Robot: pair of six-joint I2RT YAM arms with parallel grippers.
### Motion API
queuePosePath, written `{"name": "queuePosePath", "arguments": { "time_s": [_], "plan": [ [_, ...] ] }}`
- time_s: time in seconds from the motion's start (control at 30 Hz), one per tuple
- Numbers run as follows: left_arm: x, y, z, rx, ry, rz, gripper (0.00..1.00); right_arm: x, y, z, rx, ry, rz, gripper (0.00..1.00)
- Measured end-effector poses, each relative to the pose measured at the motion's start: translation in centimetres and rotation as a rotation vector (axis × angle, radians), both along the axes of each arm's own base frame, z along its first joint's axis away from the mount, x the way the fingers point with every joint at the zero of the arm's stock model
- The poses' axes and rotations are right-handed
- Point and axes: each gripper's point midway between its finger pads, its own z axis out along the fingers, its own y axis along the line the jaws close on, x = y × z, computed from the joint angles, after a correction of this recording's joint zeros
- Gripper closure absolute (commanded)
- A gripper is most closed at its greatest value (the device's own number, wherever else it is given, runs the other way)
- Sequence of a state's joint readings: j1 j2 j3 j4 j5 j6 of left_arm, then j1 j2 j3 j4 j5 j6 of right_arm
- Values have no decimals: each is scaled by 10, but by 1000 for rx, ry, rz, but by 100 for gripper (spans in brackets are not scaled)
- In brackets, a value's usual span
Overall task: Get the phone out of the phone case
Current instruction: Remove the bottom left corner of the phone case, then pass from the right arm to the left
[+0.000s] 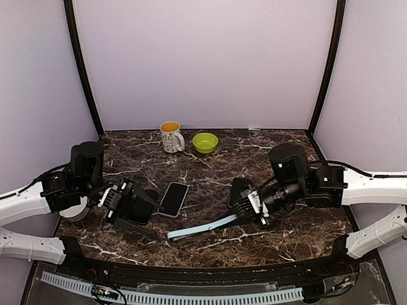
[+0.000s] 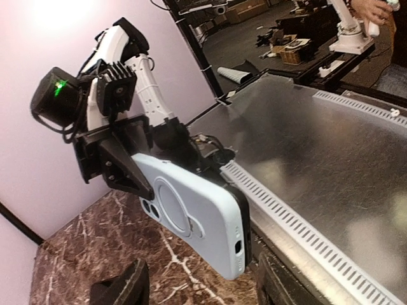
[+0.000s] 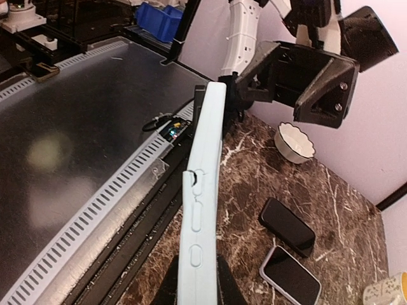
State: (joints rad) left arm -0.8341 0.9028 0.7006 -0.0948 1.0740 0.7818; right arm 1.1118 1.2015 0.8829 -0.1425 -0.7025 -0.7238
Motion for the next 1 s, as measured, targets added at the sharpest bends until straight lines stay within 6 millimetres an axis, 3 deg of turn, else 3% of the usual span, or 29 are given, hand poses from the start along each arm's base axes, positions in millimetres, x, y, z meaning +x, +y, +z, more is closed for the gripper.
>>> {"name": "queuePosePath", "arguments": {
  "time_s": [0.23, 0.53, 0.77, 1.0],
  "plan": [
    [35, -5, 8, -63, -169, 212, 40, 40, -8, -8, 65, -154, -245, 100],
    [79, -3, 7, -67, -276, 435, 37, 107, -9, -17, 81, -412, -537, 100],
    [82, -4, -1, -42, -289, 438, 37, 113, -9, -32, 3, -540, -488, 100],
    [76, -7, -16, 1, -257, 382, 37, 111, -2, -34, -29, -595, -423, 100]
  ]
}}
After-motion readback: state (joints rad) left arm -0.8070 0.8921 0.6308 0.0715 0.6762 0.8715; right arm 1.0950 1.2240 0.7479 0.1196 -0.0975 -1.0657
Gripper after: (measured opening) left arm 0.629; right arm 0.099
